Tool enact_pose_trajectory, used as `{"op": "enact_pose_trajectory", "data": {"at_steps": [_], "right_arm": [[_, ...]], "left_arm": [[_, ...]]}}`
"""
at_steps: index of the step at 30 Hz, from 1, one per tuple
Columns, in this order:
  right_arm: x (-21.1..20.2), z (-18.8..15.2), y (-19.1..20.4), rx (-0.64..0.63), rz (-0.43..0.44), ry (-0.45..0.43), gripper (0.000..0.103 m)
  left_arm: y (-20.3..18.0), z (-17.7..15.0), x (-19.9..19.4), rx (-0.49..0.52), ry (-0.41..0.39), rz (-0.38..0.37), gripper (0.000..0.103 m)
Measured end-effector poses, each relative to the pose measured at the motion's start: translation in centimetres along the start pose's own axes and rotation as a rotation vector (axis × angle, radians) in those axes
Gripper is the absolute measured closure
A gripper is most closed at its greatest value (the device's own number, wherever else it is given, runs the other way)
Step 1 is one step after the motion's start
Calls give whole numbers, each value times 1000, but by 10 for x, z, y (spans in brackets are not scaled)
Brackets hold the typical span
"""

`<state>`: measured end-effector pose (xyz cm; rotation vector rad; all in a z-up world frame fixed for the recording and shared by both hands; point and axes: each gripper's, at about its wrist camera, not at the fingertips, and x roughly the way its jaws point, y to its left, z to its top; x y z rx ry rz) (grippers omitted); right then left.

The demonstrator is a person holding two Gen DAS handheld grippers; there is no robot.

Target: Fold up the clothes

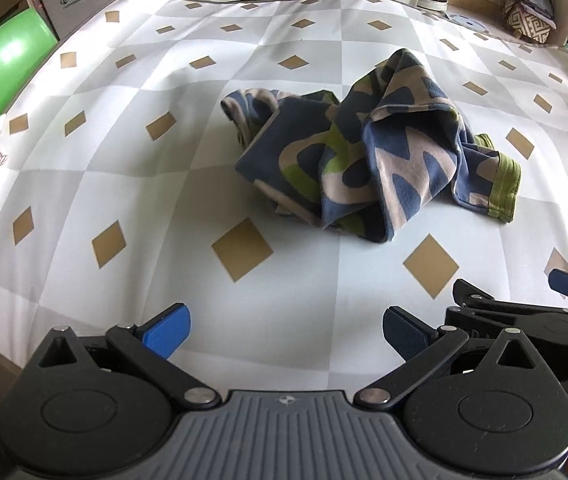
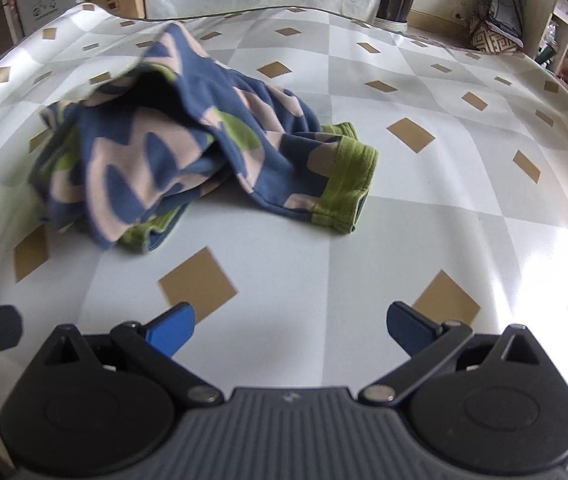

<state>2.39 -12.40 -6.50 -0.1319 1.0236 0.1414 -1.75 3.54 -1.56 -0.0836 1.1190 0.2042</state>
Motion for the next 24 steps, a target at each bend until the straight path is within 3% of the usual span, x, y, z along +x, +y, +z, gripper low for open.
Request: {"op": "enact_pose_trajectory", "data": {"at_steps": [7, 16, 24], "right_arm": [[-36, -10, 5, -40, -7, -9, 1], [-68, -16, -9, 2, -25, -38, 1], [-79, -21, -16, 13, -19, -43, 1]], "left_arm": [[-3, -11, -12, 12, -11, 1, 0], [-4, -16, -30, -42, -11, -72, 0], [-13, -20, -47, -10, -47, -46, 0]]}}
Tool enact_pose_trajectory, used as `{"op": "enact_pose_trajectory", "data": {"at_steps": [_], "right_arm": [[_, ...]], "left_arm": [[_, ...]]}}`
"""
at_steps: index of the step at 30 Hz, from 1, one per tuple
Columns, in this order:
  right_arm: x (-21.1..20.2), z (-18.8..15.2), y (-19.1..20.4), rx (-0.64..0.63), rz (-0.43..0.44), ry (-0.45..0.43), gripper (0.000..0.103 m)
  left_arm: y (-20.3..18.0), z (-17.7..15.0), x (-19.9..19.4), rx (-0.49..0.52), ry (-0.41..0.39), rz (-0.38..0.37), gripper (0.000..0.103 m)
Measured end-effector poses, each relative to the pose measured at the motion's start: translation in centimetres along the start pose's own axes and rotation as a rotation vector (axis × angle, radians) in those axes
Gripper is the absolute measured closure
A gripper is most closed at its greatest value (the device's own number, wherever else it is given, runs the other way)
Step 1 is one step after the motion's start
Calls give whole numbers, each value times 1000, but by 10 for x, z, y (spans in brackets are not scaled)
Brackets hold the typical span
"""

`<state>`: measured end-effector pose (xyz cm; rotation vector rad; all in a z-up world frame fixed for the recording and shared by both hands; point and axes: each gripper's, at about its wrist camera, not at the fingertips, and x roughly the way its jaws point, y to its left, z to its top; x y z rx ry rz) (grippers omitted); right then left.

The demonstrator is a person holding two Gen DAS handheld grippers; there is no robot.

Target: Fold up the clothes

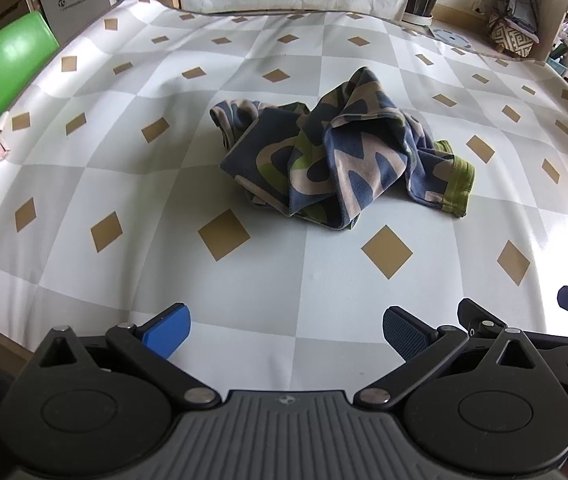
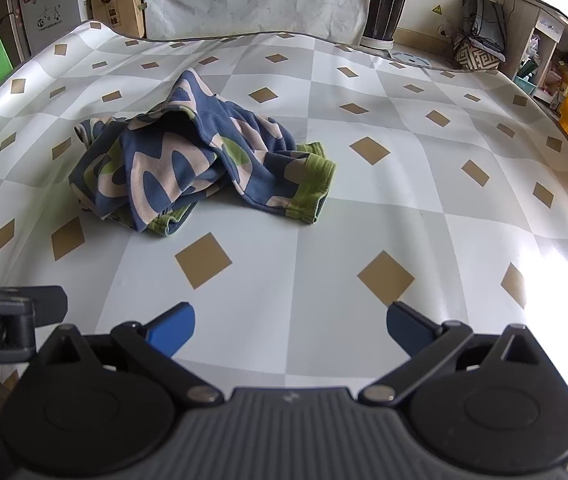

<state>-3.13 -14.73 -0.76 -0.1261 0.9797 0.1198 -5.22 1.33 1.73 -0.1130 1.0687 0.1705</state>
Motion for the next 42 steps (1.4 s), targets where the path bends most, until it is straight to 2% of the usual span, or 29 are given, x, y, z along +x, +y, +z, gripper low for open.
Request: {"op": "enact_pose_trajectory", "data": {"at_steps": [5, 13, 19, 25, 33, 42], "right_arm": [[-3, -1, -4, 7, -11, 2, 1], [-11, -1, -8, 24, -8, -7, 1], [-16, -2, -11, 52, 2, -20, 1], [-19, -4, -18, 95, -7, -26, 1], [-26, -6, -29, 161, -22, -62, 1], [-25, -7, -33, 178, 1, -12, 1]], "left_arm": [[-7, -1, -4, 28, 7, 23, 0], [-9, -3, -13, 27, -6, 9, 0], [-11, -4, -21, 23, -31, -2, 0], [-17, -7, -30, 49, -59, 23, 0], [-20, -10, -42, 43, -79, -6, 0], [-24, -14, -57, 61, -104, -7, 0]]}}
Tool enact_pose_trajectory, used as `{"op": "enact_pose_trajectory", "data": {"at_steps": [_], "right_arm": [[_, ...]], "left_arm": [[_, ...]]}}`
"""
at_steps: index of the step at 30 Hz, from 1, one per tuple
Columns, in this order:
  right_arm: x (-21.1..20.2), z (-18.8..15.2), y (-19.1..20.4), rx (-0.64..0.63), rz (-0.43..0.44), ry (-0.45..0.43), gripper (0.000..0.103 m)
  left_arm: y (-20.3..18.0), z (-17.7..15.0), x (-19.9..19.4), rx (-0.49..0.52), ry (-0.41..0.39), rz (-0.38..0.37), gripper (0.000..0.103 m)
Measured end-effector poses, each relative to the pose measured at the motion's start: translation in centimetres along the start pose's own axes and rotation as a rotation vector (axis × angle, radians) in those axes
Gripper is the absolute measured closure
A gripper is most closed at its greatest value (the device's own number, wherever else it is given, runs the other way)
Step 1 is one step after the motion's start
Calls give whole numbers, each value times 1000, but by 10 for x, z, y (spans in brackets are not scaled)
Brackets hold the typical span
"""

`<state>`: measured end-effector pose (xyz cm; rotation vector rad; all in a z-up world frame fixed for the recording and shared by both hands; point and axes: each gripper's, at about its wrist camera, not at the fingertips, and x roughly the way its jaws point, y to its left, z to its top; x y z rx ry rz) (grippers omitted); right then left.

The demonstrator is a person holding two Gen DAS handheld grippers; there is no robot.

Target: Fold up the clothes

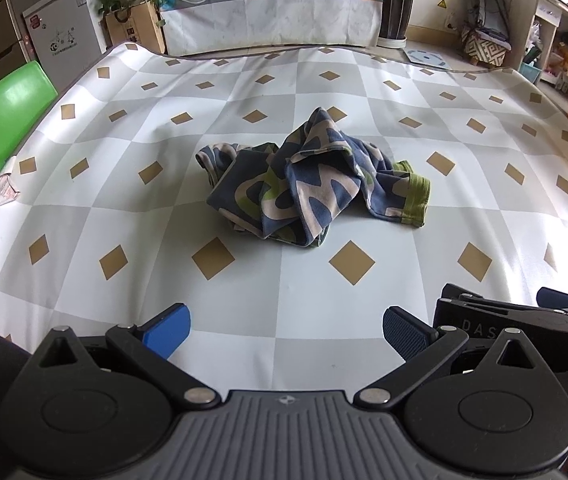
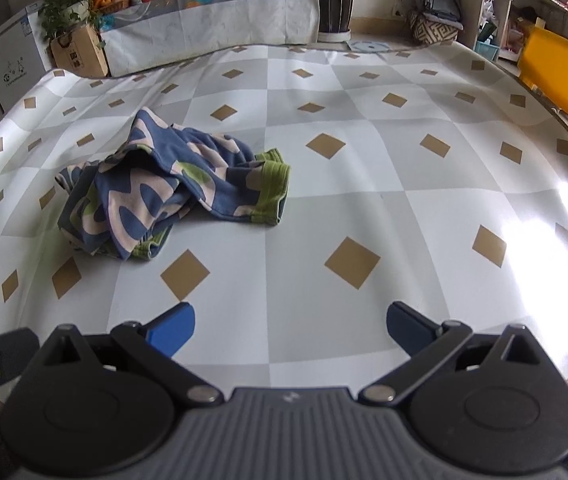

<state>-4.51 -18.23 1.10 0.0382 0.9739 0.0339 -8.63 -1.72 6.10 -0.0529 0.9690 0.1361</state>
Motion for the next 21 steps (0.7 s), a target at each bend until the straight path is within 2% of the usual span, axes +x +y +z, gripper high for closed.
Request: {"op": "enact_pose_trajectory", "data": {"at_steps": [5, 21], "right_arm": [[-2, -2, 1, -10, 6, 8, 1], [3, -2, 0, 0, 18, 32, 1]], "left_arm": [[2, -1, -6, -16, -3, -19, 0], [2, -2, -19, -29, -10, -8, 0]]}}
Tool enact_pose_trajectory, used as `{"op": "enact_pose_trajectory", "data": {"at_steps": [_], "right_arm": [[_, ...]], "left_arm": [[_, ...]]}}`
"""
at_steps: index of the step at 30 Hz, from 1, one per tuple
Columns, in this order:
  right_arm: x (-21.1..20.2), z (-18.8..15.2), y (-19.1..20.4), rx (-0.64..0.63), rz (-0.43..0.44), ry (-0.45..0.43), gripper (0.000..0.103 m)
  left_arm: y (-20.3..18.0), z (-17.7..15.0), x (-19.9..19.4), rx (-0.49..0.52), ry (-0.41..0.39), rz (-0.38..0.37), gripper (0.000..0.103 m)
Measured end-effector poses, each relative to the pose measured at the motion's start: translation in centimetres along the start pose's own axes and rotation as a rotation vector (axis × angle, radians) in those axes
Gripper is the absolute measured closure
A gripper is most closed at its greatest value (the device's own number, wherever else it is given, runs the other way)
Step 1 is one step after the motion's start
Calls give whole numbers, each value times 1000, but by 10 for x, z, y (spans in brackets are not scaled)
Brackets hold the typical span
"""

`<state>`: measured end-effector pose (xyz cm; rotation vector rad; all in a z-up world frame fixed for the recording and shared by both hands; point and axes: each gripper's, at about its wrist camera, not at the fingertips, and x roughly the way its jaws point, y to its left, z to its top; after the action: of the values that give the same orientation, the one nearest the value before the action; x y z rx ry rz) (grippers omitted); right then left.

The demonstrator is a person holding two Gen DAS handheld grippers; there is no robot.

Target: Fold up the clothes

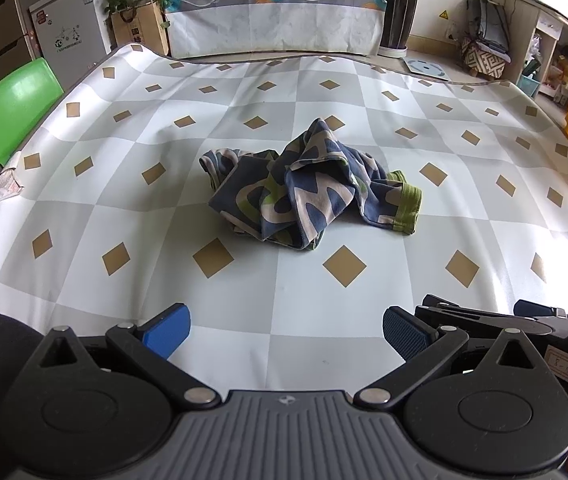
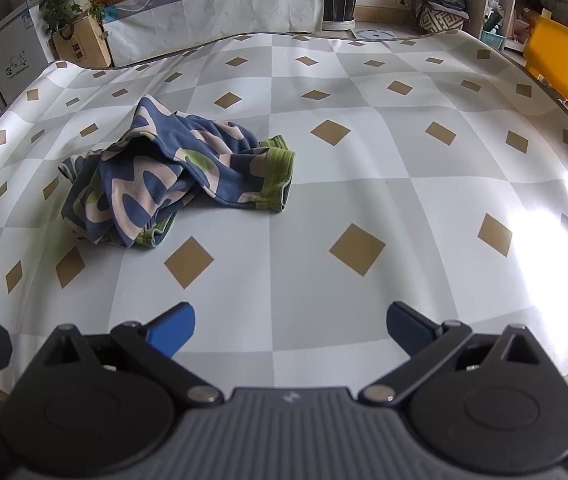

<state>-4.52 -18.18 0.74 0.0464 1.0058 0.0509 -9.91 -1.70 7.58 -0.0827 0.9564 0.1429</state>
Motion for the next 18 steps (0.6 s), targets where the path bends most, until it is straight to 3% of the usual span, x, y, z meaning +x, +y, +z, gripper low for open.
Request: {"op": "enact_pose_trajectory", "data": {"at_steps": [18], "right_arm": [[3, -1, 1, -1, -3, 7, 1]], "left_arm": [[4, 1, -10, -11, -42, 38, 0]]}}
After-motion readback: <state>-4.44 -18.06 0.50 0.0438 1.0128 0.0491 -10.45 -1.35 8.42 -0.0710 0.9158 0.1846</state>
